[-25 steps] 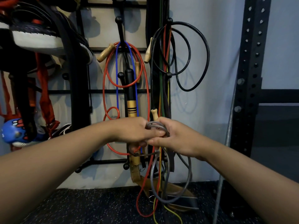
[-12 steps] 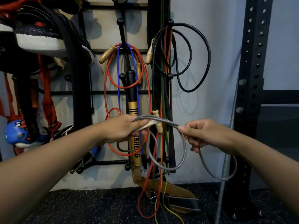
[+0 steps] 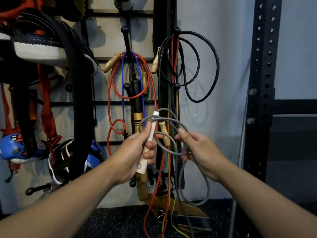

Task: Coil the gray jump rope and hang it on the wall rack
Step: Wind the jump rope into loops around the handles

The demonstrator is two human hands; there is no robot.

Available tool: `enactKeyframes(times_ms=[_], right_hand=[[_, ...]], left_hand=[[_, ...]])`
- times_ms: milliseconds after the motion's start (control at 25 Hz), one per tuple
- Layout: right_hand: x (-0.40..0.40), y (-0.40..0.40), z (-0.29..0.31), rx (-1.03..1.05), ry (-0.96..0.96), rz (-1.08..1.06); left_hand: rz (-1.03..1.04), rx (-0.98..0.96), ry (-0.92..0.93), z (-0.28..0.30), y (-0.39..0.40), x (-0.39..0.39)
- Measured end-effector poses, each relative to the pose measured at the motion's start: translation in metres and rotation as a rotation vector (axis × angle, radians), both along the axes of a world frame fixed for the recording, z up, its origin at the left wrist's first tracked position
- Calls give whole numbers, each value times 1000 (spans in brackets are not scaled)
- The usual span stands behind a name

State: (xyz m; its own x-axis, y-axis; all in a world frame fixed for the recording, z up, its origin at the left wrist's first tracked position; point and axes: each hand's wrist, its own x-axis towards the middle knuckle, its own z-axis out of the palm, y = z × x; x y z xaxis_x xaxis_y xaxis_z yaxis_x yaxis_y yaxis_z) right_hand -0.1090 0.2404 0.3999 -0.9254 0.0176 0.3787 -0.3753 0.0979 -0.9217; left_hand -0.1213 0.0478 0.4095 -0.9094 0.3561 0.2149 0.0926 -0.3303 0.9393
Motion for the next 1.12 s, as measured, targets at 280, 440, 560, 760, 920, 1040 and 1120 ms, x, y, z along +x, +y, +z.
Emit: enactKeyframes(times_ms=[280,440,560,760,920,1040,1120], right_hand=[[3,-53,-12,3,-19,183],[1,-56,-7,100,0,102],[2,-50,-3,210,-64,121],[11,-37,0,157,-34,245],[8,-20,1,254,53,237],[8,-12,3,446,74,194],[8,-14,6,567,115,154]], left_hand=[[399,154,102,-13,29,3],[580,33,222,-22,29,3],[687,-67,316,-28,28,7],[526,-206,328,-29,14,9],[393,-306,314,-7,-24,13],[325,-620,517,35,-51,18],[167,-1048,645,63,-41,26]])
